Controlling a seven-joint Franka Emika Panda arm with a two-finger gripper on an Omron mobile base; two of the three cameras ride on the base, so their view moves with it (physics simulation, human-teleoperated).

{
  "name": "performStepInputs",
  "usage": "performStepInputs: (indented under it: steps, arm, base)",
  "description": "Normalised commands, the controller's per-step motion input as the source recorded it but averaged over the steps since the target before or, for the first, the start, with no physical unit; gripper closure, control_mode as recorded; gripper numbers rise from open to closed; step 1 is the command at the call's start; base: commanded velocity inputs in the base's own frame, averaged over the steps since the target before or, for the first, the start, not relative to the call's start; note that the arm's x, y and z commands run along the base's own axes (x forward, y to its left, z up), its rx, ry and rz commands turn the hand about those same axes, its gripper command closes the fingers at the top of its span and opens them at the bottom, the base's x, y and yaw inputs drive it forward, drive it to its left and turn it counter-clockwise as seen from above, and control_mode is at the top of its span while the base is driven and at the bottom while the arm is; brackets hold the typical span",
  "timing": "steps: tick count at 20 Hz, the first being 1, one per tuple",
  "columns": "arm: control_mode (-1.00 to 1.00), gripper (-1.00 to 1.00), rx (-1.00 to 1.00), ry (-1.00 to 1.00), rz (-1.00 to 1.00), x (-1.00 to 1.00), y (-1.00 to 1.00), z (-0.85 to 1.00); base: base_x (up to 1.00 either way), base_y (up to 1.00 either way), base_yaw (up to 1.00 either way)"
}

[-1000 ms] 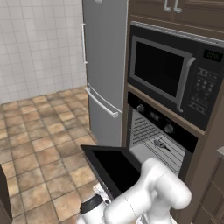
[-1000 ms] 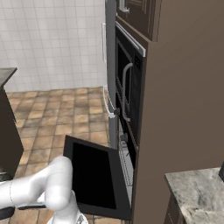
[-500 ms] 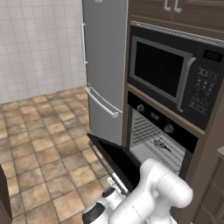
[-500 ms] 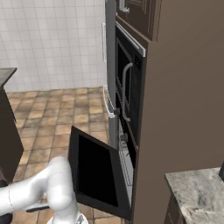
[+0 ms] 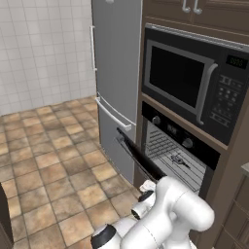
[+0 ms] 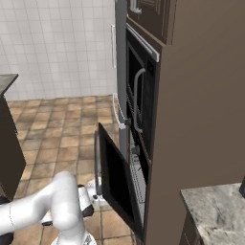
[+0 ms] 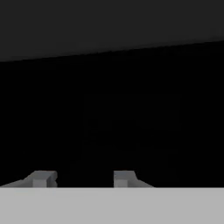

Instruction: Place the fish on the rack of the oven, and slide the rack back inside. Close the oven door.

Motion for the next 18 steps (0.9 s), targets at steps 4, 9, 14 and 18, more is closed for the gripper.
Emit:
performStepInputs:
  steps: [4,9,14,18]
  arm:
    - [-1.00,-1.00,-0.33,-0.03,-0.24,0.29,-0.81,1.00]
    - [-1.00,-1.00,-0.22,-0.01,-0.21,0.37,-0.93,0.88]
    - [-1.00,-1.00,-0.11,0.00,-0.15,0.83,-0.99,0.22]
    - [-1.00,-1.00,-0.05,0.00,-0.14,0.97,-1.00,0.00]
  base:
    - [0.00,0.00,0.00]
    - [0.00,0.00,0.00]
    - [0.00,0.00,0.00]
    - [0.00,0.00,0.00]
